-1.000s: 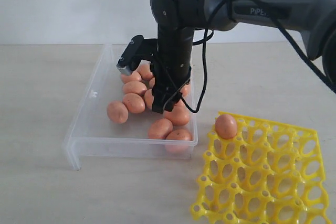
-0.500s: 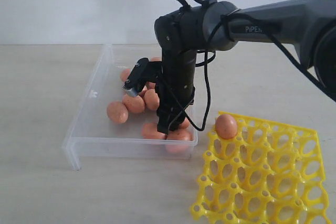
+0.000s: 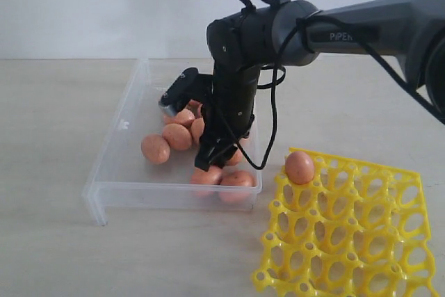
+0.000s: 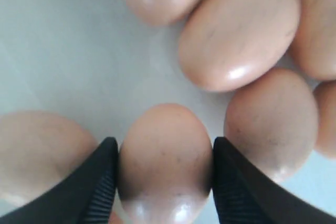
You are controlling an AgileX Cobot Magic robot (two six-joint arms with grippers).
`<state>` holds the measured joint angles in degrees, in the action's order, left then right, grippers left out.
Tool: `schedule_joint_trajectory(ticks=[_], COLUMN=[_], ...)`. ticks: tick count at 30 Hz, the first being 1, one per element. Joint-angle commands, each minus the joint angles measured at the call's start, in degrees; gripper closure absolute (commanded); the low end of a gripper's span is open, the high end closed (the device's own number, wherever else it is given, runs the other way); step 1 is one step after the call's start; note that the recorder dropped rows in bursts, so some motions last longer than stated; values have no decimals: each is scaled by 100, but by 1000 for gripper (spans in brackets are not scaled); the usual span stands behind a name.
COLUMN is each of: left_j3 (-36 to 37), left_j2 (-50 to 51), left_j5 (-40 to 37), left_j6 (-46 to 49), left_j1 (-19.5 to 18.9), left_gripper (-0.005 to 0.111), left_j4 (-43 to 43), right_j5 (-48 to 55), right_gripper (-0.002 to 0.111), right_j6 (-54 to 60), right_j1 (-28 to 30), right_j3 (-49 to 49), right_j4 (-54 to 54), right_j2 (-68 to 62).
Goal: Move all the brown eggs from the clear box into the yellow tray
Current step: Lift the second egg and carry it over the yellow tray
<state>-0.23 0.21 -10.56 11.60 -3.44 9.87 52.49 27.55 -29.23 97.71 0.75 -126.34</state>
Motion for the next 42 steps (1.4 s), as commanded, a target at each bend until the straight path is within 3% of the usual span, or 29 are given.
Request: schedule_joint_trajectory(ticks=[1, 7, 14, 18, 23, 27, 30, 31, 33, 34, 37, 42], left_j3=[23, 23, 23, 23, 23, 23, 23, 23, 23, 23, 23, 23], left_j2=[-21, -21, -21, -21, -21, -21, -21, -21, -21, -21, -21, -21], left_j5=[31, 31, 31, 31, 31, 31, 31, 31, 31, 31, 31, 31], left_j6=[1, 1, 1, 1, 1, 1, 1, 1, 1, 1, 1, 1], left_j1=[3, 3, 3, 3, 3, 3, 3, 3, 3, 3, 3, 3], left_gripper=[103, 103, 103, 103, 103, 103, 103, 103, 103, 103, 103, 103], left_j4=[-9, -9, -9, -9, -9, -9, -9, -9, -9, -9, -9, -9], right_j5=[-607, -2616, -6189, -8168, -9425, -9676, -8619, -8201, -8177, -8253, -8192, -8131], right_gripper=[108, 108, 108, 108, 108, 108, 108, 108, 108, 108, 108, 108], right_j6=[-93, -201, -885, -1035, -1011, -609, -637, -1093, -2343, -3080, -4646, -6576], right_j1=[9, 9, 216, 593, 1340, 2076, 2487, 2531, 2531, 2531, 2531, 2531], right_j3=[5, -950, -3871, -5505, -6623, -7093, -7219, -7224, -7224, -7224, -7109, -6837], right_j4=[1159, 2037, 2153, 2865, 4552, 4683, 3242, 2393, 623, -767, -3142, -4937], right_j2=[623, 1568, 3378, 4292, 4922, 4946, 4946, 4933, 4882, 4849, 4767, 4476])
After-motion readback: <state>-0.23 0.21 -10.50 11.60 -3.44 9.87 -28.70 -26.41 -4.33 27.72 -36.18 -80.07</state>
